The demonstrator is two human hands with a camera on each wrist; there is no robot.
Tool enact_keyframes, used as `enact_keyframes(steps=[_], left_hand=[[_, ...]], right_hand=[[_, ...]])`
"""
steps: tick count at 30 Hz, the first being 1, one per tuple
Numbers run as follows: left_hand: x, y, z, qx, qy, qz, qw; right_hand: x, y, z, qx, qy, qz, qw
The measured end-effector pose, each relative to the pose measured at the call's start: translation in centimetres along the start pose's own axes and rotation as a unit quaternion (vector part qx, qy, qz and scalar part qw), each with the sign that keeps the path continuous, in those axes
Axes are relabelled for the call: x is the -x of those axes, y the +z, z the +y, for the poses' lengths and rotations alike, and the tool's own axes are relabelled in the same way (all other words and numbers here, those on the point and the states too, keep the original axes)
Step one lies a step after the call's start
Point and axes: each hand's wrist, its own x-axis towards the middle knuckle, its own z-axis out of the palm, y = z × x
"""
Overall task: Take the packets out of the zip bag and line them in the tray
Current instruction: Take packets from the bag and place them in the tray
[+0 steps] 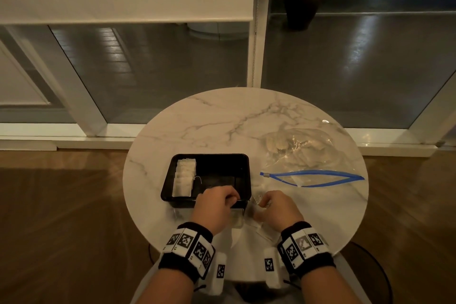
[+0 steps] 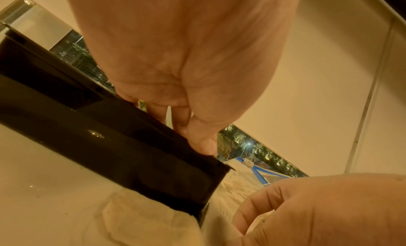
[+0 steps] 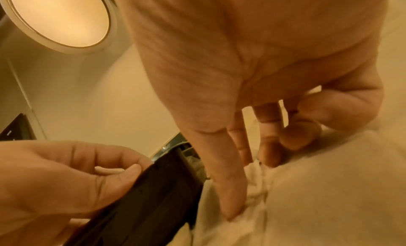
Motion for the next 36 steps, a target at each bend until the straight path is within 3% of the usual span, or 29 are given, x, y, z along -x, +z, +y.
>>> enact_keyframes(steps=[10,18,24,36], left_hand=[[0.3,-0.4,0.3,0.021,0.002,0.008,1.000],[0.6,-1.7,1.5,0.173,0.057,0.089,0.979],[0.6,-2.0,2.3,0.265,0.070,0.037,0.961],[0.5,-1.8,2.1,0.319,0.053,0.019,0.946]], right_hand=[[0.4,-3.2,-0.7,-0.069,-0.005,-0.008,0.998],[2.0,-6.7,-2.2,-0.207,-0.051,0.019,0.977],[2.4,-6.4,-3.3,-0.273,-0.091,0.021,0.958],[2.4,-6.3,-3.4,-0.301,-0.109,-0.005,0.947]])
